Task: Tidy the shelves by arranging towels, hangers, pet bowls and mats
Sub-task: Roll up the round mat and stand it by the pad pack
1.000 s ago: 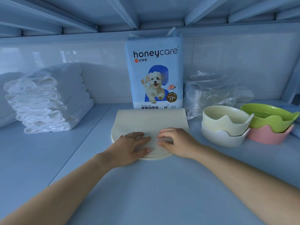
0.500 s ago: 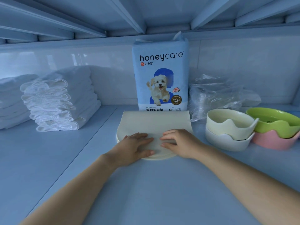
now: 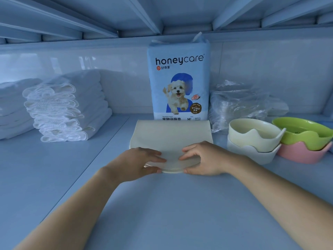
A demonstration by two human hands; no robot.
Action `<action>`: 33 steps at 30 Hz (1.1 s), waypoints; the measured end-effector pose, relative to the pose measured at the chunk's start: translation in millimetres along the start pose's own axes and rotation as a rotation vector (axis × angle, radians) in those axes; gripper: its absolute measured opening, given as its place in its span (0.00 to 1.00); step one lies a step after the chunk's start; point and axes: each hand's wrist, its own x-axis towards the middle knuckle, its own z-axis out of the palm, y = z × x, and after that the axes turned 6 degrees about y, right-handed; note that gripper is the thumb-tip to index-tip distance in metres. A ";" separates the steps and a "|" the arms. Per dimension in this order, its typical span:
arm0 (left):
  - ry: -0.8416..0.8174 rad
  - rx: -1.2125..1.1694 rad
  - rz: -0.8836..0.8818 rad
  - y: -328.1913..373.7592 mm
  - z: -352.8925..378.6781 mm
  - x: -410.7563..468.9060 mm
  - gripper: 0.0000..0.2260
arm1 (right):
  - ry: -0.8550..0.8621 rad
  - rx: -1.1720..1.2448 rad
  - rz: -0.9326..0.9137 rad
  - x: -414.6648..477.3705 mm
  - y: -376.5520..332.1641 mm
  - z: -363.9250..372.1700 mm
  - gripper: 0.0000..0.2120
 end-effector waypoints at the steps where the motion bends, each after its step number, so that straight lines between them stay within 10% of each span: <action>1: 0.013 0.012 0.017 1.9 -0.4 0.1 0.15 | 0.013 0.006 -0.004 -0.6 -0.6 0.2 0.21; 33: 0.223 0.041 -0.218 2.7 15.1 12.5 0.14 | 0.123 0.010 0.004 6.8 0.8 7.9 0.12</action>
